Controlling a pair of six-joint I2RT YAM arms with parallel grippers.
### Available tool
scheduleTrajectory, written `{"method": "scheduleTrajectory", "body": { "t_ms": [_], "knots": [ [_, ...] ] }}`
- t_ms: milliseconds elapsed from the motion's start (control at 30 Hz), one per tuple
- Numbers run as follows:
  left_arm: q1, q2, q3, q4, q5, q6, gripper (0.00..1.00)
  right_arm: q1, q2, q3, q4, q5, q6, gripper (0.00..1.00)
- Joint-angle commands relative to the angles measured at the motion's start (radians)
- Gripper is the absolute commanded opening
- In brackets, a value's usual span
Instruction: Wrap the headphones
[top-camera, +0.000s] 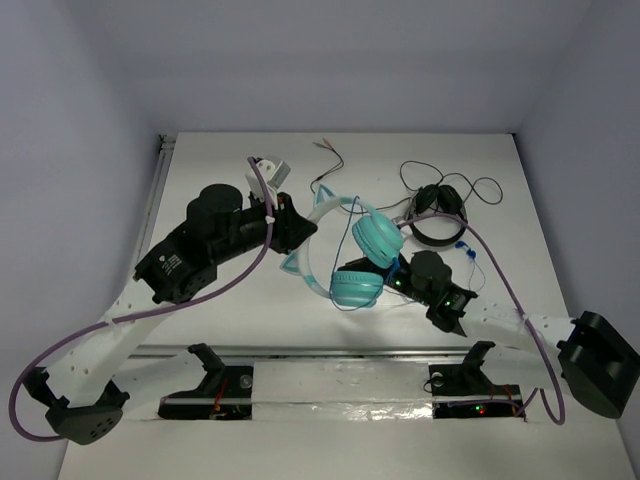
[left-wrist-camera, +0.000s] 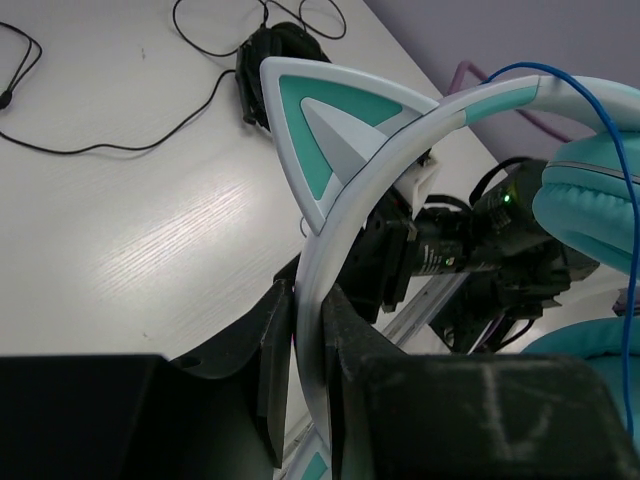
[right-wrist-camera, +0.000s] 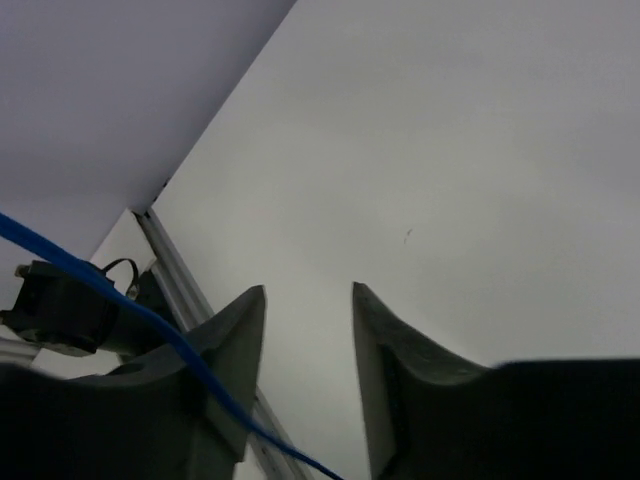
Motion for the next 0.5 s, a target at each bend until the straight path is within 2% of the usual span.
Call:
{"method": "scheduleTrajectory", "body": {
  "t_ms": [0,133,267,367,467],
  "knots": [
    [0.017,0.015,0.095,0.078,-0.008,-0.056,0.0,-0.007,0.003,-0.052,0.119,-0.018,0.051,0.42],
    [0.071,0.058,0.144,0.108,-0.026,-0.078,0.0,-0.007,0.052,-0.068,0.149,-0.076,0.106,0.14],
    [0.124,0.096,0.157,0.143,-0.049,-0.094,0.0,-0.007,0.115,-0.079,0.212,-0.141,0.135,0.04],
    [0.196,0.126,0.161,0.166,-0.034,-0.111,0.0,0.003,0.124,-0.081,0.217,-0.162,0.14,0.0],
    [0.241,0.146,0.152,0.196,-0.048,-0.134,0.0,0.038,0.129,-0.069,0.195,-0.173,0.137,0.0]
  ]
}}
